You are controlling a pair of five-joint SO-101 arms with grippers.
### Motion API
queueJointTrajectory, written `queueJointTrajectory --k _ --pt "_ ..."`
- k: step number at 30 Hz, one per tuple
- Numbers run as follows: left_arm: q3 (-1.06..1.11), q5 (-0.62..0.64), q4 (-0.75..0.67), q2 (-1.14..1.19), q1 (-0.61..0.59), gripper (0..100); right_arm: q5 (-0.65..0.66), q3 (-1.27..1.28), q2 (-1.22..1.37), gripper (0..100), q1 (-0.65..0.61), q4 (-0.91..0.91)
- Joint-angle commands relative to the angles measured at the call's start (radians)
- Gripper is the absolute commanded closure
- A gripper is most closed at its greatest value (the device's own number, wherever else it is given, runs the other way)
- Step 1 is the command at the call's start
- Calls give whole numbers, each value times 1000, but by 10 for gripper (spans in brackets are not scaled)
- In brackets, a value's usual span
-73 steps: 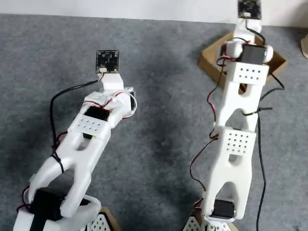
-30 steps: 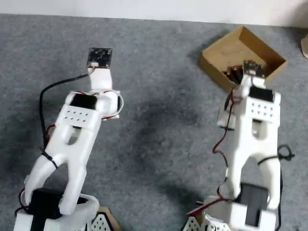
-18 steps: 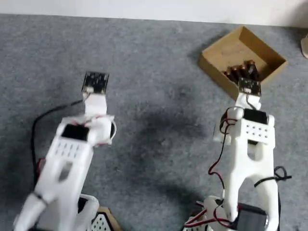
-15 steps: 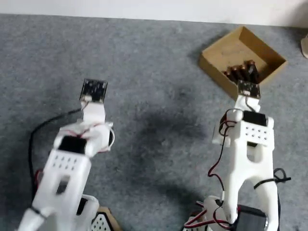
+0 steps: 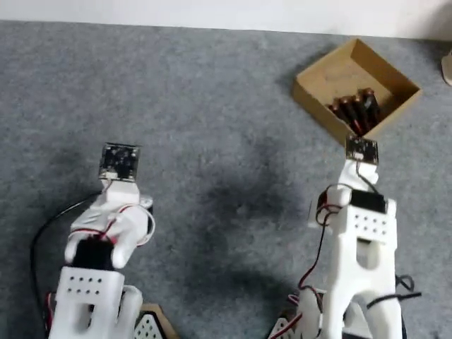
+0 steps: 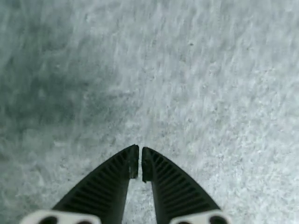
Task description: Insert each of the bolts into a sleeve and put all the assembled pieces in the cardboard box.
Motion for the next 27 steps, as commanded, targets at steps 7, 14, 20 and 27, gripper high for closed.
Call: queueJointTrajectory --k 7,14,20,27 --pt "143 -25 -18 -217 -36 993 12 128 -193 995 -33 -16" --pt "275 -83 -17 -440 -36 993 12 209 -311 995 -33 -16" --pt "348 -87 -17 -556 -38 993 12 268 -383 995 -33 -16" --pt "351 -87 -15 -547 -38 993 12 317 -420 995 -33 -18"
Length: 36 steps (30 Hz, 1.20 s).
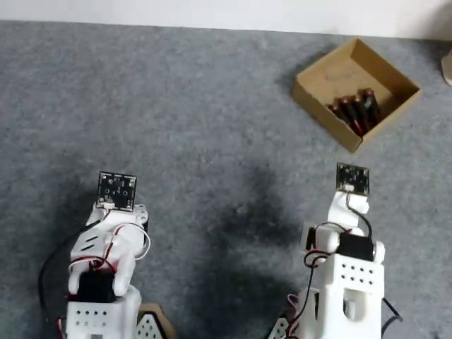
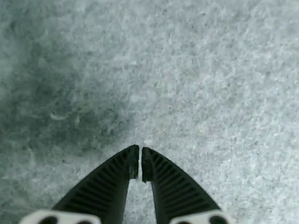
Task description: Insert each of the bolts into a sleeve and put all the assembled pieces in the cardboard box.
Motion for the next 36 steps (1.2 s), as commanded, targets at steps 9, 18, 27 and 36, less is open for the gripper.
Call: queueJointTrajectory --k 9,18,27,36 --pt "21 -2 98 -16 -12 993 12 91 -104 995 -5 -16" --pt "21 78 121 -13 -117 993 12 249 -329 995 -4 -16" --pt "21 78 284 -15 -130 993 6 493 -771 995 1 -7" --pt "21 78 361 -16 -131 993 11 544 -736 995 1 -7"
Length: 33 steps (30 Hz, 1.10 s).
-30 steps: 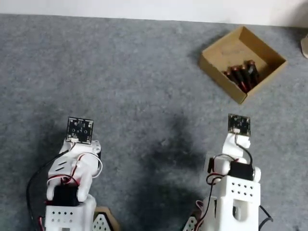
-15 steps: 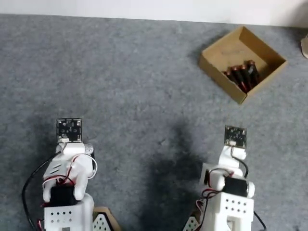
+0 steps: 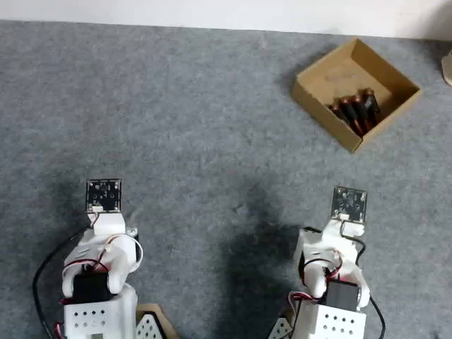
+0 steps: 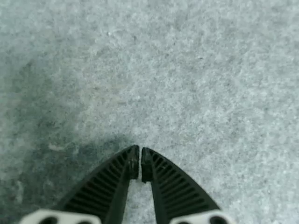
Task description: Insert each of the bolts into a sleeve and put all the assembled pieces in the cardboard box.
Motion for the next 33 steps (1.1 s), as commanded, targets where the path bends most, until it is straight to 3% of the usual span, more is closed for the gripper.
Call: queueJointTrajectory --k 1,12,33 --pt "21 6 43 -16 -7 992 9 131 13 995 1 -7" --pt "21 6 112 -15 -82 993 9 130 2 995 1 68" --pt "21 6 112 -15 -79 993 11 130 2 995 1 68"
